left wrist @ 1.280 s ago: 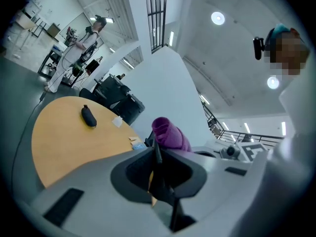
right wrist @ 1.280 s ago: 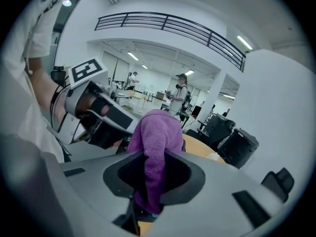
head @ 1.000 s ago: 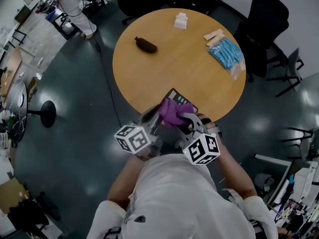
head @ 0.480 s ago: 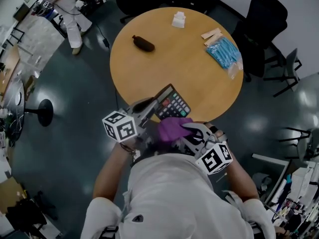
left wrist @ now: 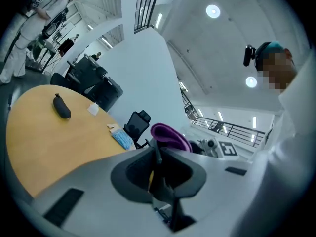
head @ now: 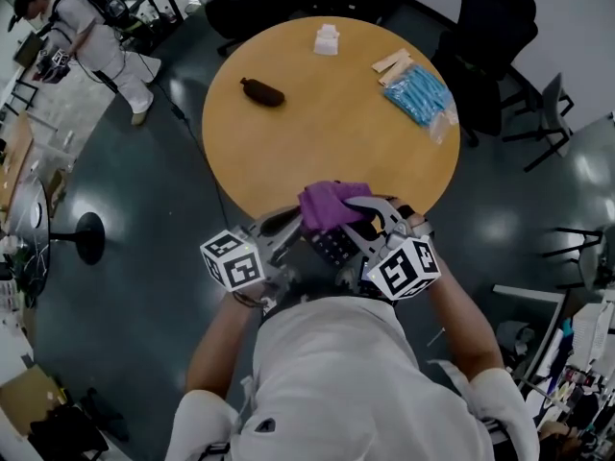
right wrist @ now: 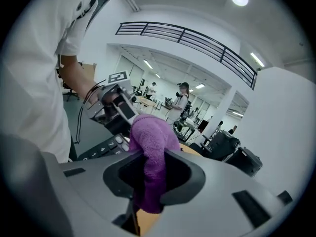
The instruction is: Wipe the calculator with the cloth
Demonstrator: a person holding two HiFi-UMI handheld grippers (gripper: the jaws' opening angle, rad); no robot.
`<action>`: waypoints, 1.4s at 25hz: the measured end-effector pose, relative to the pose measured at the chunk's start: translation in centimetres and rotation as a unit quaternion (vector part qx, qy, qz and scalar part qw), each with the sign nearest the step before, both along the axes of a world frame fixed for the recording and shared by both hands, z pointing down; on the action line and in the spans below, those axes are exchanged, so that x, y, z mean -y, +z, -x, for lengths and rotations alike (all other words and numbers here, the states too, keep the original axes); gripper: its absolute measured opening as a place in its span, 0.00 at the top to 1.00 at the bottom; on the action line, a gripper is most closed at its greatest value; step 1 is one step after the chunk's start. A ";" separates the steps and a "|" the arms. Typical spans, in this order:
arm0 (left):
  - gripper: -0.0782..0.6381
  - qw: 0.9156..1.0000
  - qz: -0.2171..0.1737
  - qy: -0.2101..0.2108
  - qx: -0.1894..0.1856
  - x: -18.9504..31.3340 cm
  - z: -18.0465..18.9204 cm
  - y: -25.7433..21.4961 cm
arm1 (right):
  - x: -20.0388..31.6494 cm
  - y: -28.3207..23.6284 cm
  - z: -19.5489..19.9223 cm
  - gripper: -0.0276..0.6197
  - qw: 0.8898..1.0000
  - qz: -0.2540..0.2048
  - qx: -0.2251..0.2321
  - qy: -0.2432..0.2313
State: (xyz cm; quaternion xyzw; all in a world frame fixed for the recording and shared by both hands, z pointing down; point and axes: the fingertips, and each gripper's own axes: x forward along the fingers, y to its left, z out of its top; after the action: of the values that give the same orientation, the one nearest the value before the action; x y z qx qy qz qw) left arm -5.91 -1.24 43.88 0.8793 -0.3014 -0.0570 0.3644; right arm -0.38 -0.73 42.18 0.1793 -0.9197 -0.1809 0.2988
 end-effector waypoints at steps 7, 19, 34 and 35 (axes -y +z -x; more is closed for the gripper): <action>0.82 1.000 -0.006 -0.026 0.006 0.6 1.8 0.4 | -5.5 3.3 0.0 0.82 0.997 0.036 -0.037 -0.056; 0.82 0.927 -0.270 0.047 0.255 -1.4 -0.3 -2.7 | -7.0 3.7 -5.3 0.82 0.991 0.130 -0.009 -0.038; 0.82 0.885 -0.351 0.166 0.258 -6.9 -4.3 -2.7 | -4.1 -2.5 -1.8 0.82 0.989 0.118 0.016 -0.083; 0.83 0.887 -0.358 0.161 0.245 -6.8 -4.2 -3.4 | -4.0 -2.5 -2.0 0.82 0.989 0.127 0.032 -0.075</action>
State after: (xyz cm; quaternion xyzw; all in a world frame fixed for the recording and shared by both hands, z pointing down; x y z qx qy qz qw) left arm -1.70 5.57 40.47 0.9725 -0.1944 0.1155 -0.0564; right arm 1.59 3.27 39.71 0.0764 -0.9550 -0.0791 0.2755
